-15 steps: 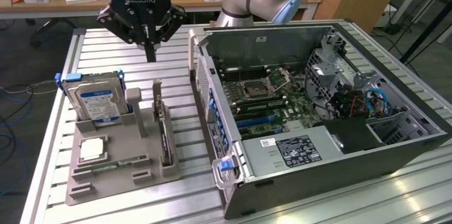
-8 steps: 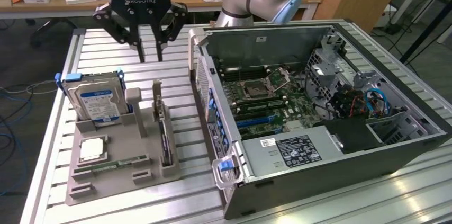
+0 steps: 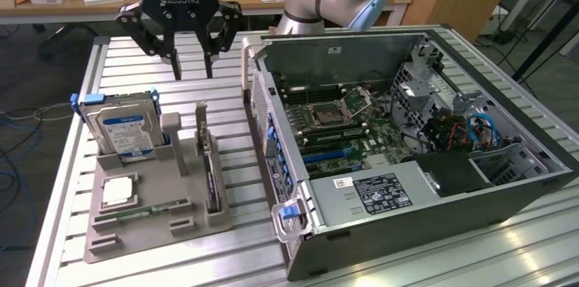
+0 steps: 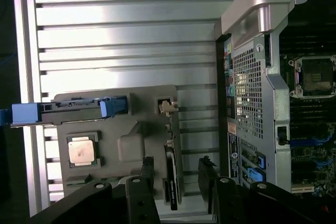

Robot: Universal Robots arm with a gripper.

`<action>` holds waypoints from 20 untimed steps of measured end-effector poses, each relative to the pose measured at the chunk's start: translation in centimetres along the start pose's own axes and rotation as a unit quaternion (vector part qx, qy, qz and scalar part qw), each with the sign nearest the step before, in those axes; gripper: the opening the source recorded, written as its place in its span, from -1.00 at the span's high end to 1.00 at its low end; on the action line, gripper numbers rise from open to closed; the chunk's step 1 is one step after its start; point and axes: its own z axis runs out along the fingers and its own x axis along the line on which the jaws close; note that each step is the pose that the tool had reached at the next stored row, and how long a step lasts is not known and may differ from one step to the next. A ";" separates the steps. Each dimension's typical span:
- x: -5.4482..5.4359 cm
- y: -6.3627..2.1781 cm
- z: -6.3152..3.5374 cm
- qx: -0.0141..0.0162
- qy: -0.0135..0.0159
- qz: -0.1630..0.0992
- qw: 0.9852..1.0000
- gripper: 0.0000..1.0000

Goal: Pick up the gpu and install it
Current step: 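Pick up the gpu and move the gpu toward the slot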

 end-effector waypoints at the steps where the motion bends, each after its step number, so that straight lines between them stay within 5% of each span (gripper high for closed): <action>1: 0.0 0.00 0.00 0.000 0.000 0.000 1.000 0.06; 12: 0.0 -0.02 0.11 0.000 0.000 0.000 1.000 0.06; 20: 0.1 -0.08 1.39 0.000 -0.002 0.000 1.000 0.06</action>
